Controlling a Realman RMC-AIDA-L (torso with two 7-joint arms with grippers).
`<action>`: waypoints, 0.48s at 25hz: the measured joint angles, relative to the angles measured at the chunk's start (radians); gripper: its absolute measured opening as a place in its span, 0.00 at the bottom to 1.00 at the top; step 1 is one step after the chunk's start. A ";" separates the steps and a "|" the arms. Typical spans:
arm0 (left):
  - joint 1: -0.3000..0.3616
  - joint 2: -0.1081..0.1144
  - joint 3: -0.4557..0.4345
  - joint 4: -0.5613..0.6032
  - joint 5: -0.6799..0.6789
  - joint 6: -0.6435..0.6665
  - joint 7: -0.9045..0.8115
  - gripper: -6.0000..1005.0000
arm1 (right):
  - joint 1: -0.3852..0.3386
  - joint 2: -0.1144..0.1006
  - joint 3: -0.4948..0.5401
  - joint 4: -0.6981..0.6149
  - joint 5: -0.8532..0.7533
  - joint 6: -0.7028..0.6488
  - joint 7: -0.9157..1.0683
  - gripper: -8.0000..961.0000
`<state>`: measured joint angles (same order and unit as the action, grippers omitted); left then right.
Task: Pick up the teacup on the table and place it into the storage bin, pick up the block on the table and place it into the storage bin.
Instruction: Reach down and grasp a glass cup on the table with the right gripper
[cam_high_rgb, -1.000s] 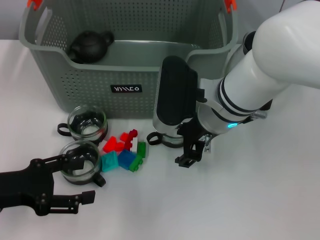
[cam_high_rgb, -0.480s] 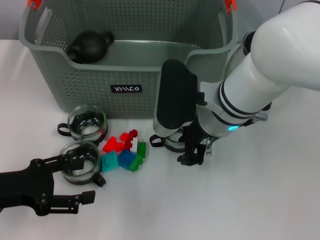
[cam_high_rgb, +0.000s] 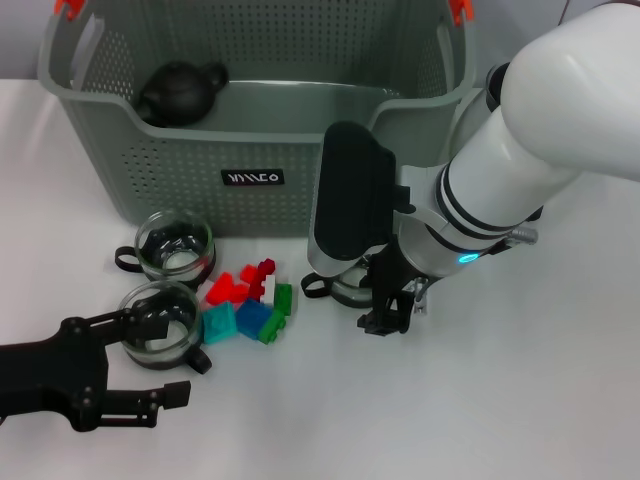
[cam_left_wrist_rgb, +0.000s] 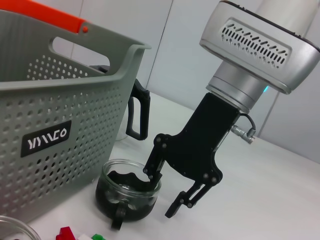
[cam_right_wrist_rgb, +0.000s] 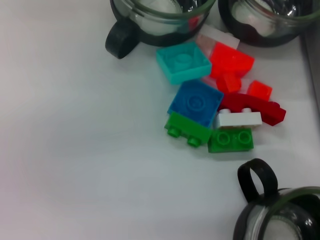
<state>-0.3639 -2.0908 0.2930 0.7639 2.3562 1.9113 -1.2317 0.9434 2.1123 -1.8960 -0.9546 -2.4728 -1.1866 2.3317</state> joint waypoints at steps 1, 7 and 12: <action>0.000 0.000 0.000 0.000 0.000 0.000 0.000 0.92 | 0.000 0.000 0.000 0.001 0.000 -0.003 0.000 0.48; -0.001 0.000 0.000 0.000 0.000 0.000 0.000 0.92 | 0.000 0.000 0.000 0.001 0.000 -0.011 0.000 0.46; -0.001 0.000 0.000 0.000 0.000 0.000 0.000 0.92 | 0.000 0.000 0.000 0.001 0.000 -0.016 0.002 0.31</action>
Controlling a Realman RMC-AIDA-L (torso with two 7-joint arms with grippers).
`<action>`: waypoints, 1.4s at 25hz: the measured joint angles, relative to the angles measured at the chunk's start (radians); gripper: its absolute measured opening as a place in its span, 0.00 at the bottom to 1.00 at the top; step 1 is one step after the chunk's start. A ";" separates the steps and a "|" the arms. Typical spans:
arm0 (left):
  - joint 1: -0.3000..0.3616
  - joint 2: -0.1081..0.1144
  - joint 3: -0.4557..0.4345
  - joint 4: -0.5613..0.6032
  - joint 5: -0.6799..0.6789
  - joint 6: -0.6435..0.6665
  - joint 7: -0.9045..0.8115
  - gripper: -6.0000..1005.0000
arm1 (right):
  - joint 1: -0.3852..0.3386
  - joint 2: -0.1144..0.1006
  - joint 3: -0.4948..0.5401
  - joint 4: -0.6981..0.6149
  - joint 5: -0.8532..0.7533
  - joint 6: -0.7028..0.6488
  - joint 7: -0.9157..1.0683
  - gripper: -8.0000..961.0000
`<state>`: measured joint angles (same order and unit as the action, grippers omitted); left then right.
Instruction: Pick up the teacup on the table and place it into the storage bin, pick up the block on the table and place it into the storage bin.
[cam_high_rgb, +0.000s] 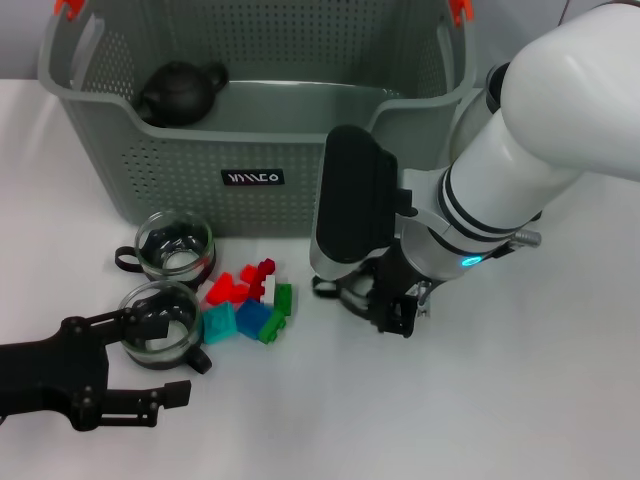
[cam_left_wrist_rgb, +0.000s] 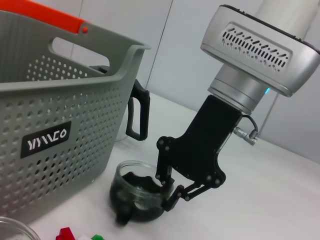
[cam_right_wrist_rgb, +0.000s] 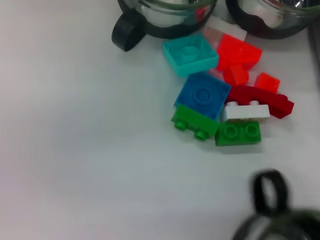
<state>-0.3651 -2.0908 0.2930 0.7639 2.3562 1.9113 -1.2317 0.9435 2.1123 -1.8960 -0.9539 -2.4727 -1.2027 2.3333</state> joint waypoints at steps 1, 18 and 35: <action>0.000 0.000 0.000 0.000 0.000 0.000 0.000 0.92 | 0.000 0.000 0.000 0.001 0.000 -0.002 0.000 0.27; 0.003 0.000 0.000 0.000 0.000 0.000 0.000 0.92 | 0.000 -0.002 0.007 -0.039 0.015 -0.077 0.004 0.07; 0.019 -0.001 -0.002 0.020 0.004 0.009 0.001 0.92 | -0.018 -0.010 0.287 -0.394 0.109 -0.476 0.013 0.07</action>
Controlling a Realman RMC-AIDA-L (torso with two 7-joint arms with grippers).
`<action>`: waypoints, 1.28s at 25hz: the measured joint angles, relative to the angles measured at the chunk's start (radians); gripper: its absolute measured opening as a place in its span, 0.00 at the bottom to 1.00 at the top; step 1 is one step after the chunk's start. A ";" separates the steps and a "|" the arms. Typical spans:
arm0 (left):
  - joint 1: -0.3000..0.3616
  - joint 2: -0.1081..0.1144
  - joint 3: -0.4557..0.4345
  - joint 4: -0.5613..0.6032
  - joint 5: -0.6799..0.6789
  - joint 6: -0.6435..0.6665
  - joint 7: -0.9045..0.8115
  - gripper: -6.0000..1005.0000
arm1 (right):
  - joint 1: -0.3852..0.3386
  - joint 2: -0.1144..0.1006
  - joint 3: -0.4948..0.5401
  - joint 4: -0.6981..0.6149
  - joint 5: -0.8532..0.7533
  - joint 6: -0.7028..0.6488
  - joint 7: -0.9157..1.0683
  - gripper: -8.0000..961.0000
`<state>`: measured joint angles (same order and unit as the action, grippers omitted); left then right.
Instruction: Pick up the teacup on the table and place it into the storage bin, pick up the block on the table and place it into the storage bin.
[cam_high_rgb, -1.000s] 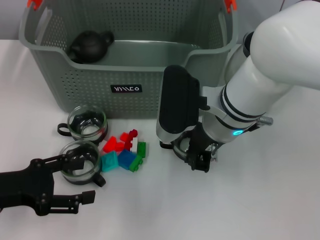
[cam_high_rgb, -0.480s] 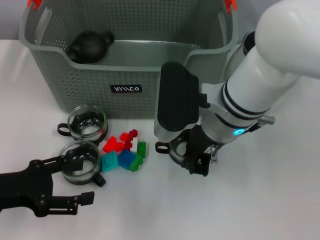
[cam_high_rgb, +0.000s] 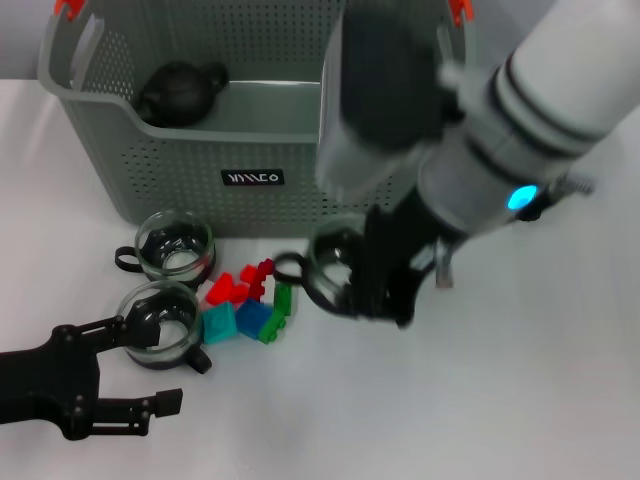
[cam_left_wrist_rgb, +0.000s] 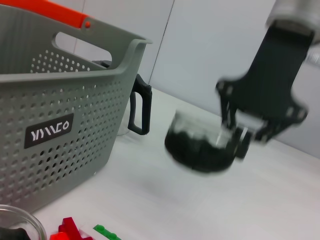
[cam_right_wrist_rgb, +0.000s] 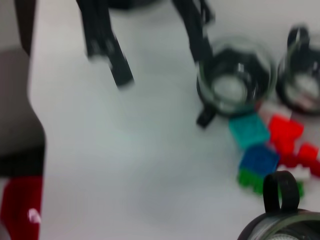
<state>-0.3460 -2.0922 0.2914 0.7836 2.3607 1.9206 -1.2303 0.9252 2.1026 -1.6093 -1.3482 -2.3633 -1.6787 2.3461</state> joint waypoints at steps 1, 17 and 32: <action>0.000 0.000 0.000 0.000 0.000 0.000 0.000 0.92 | 0.010 0.000 0.041 -0.019 0.016 -0.027 0.001 0.07; -0.017 0.003 0.000 -0.001 0.000 0.006 0.000 0.92 | 0.176 -0.012 0.497 0.012 -0.078 0.278 0.013 0.07; -0.025 0.006 0.000 -0.007 0.000 0.000 0.001 0.92 | 0.347 -0.044 0.512 0.596 -0.310 0.667 0.013 0.07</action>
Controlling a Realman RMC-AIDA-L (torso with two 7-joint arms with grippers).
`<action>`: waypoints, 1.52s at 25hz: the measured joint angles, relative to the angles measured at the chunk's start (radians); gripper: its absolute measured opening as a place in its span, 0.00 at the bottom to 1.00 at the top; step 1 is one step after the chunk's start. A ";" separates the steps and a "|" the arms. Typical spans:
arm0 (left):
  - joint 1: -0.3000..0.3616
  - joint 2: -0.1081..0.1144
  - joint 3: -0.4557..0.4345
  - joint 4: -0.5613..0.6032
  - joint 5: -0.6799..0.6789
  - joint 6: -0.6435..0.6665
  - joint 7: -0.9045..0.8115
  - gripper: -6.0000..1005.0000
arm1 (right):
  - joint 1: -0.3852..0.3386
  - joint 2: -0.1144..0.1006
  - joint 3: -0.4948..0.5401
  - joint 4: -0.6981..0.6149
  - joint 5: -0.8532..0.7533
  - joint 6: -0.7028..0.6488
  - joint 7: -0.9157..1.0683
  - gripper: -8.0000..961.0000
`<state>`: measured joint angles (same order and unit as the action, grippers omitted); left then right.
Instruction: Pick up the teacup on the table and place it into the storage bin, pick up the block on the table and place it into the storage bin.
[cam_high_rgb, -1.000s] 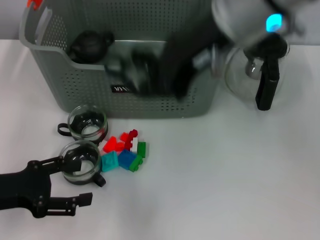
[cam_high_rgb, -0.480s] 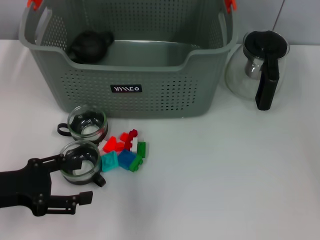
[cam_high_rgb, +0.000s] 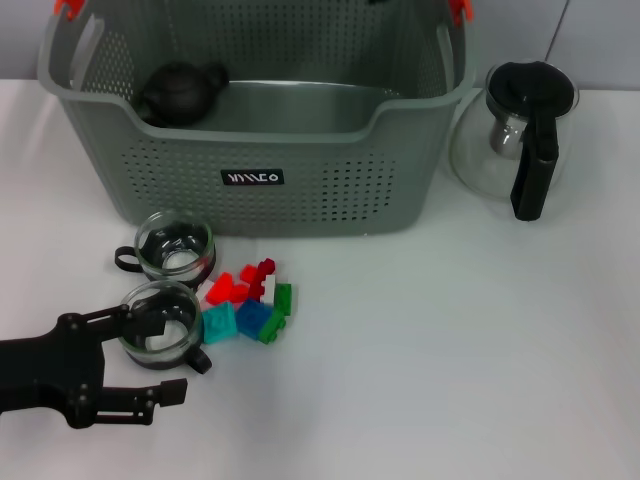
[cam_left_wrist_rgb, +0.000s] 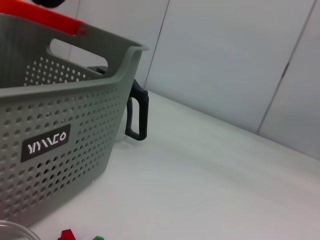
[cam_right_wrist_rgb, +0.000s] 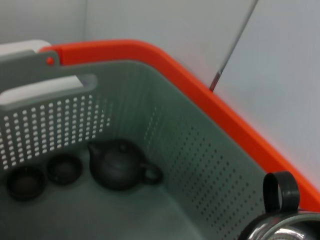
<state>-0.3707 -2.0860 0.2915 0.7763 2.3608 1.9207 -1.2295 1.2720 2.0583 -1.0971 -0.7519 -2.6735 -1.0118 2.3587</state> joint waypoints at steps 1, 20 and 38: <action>0.000 0.000 0.000 -0.001 0.000 -0.001 0.000 0.92 | 0.004 0.003 -0.002 0.022 -0.003 0.018 -0.003 0.07; -0.004 0.000 0.002 -0.004 0.000 -0.012 0.004 0.92 | -0.005 0.025 -0.106 0.203 -0.028 0.158 0.001 0.07; -0.005 0.001 0.001 -0.007 0.000 -0.014 0.004 0.91 | -0.004 0.037 -0.111 0.200 -0.060 0.153 0.002 0.07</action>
<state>-0.3758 -2.0846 0.2929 0.7696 2.3608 1.9066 -1.2256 1.2678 2.0954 -1.2080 -0.5515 -2.7336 -0.8592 2.3608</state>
